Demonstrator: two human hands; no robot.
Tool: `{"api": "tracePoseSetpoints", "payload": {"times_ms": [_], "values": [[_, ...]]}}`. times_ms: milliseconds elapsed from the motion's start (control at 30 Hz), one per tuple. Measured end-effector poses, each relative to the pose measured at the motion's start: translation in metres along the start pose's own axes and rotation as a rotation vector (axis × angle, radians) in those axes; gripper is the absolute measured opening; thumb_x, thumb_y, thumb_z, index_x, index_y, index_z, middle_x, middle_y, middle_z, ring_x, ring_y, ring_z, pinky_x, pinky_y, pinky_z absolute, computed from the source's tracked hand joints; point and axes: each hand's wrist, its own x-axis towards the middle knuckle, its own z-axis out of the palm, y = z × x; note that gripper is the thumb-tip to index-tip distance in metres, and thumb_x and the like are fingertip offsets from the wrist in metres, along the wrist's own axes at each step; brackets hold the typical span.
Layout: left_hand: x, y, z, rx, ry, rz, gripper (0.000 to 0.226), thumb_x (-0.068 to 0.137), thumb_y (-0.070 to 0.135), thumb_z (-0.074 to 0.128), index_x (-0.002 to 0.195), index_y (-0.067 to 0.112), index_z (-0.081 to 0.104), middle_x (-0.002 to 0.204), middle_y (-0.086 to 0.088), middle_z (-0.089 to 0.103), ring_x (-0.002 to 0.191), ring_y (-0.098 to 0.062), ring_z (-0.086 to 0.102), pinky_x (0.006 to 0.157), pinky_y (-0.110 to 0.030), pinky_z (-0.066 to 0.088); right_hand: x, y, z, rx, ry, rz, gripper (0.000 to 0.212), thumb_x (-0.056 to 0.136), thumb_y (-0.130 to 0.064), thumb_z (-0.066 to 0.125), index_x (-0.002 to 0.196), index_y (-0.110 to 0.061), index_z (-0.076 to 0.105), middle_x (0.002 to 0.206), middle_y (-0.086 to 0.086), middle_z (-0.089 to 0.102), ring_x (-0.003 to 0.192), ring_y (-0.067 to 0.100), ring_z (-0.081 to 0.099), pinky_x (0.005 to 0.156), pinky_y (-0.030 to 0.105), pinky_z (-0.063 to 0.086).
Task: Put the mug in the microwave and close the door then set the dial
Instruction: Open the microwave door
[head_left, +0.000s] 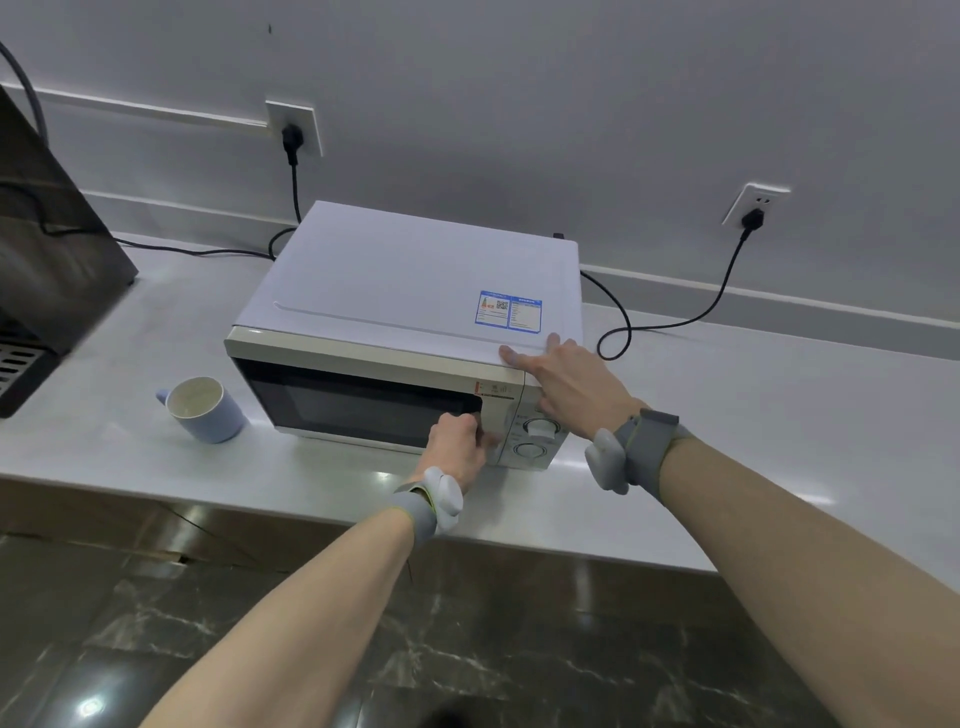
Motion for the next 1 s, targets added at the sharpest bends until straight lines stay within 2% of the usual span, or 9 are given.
{"api": "tracePoseSetpoints", "payload": {"times_ms": [167,400,567,667,833,1000], "values": [[0.004,-0.003,0.0,0.042,0.002,0.028,0.029,0.098,0.027,0.055,0.115,0.011,0.072,0.109,-0.022,0.067,0.101,-0.045,0.065,0.091,-0.048,0.057,0.001,0.001,0.004,0.041,-0.001,0.008,0.078,0.095,0.003,0.049,0.158,-0.037,0.025,0.115,0.016,0.048,0.088,0.029,0.041,0.077,0.04,0.052],[0.0,-0.002,-0.004,0.047,-0.018,0.051,0.028,0.098,0.024,0.054,0.116,0.013,0.073,0.112,-0.021,0.068,0.104,-0.044,0.064,0.094,-0.047,0.055,0.005,0.003,0.01,0.037,0.025,0.009,0.08,0.093,0.003,0.05,0.157,-0.037,0.024,0.115,0.017,0.048,0.086,0.029,0.038,0.07,0.036,0.041],[-0.047,-0.027,-0.003,0.017,-0.07,0.123,0.026,0.1,0.027,0.057,0.114,0.013,0.074,0.106,-0.012,0.075,0.095,-0.026,0.073,0.089,-0.036,0.059,0.007,0.005,0.014,0.007,0.056,0.0,0.085,0.089,0.008,0.05,0.157,-0.035,0.023,0.118,0.02,0.049,0.093,0.034,0.051,0.069,0.038,0.041],[-0.047,-0.028,-0.007,0.023,-0.062,0.106,0.029,0.1,0.029,0.057,0.113,0.01,0.073,0.106,-0.017,0.076,0.098,-0.033,0.071,0.092,-0.041,0.057,0.005,-0.001,0.012,0.006,0.053,0.006,0.086,0.089,0.009,0.049,0.158,-0.035,0.023,0.12,0.02,0.049,0.096,0.034,0.052,0.071,0.039,0.044],[-0.041,-0.018,-0.016,-0.003,-0.118,0.088,0.031,0.096,0.032,0.064,0.116,0.011,0.074,0.11,-0.017,0.076,0.104,-0.037,0.071,0.095,-0.044,0.057,0.003,-0.003,0.013,0.016,0.055,0.03,0.086,0.089,0.009,0.05,0.158,-0.035,0.025,0.121,0.02,0.048,0.099,0.034,0.051,0.083,0.043,0.054],[-0.057,-0.025,-0.019,-0.048,-0.149,0.046,0.033,0.094,0.029,0.066,0.122,0.012,0.072,0.118,-0.016,0.074,0.11,-0.036,0.069,0.099,-0.044,0.055,0.003,-0.008,0.008,0.077,-0.028,0.058,0.078,0.093,-0.003,0.051,0.16,-0.036,0.028,0.131,0.022,0.045,0.112,0.038,0.049,0.098,0.05,0.051]]}}
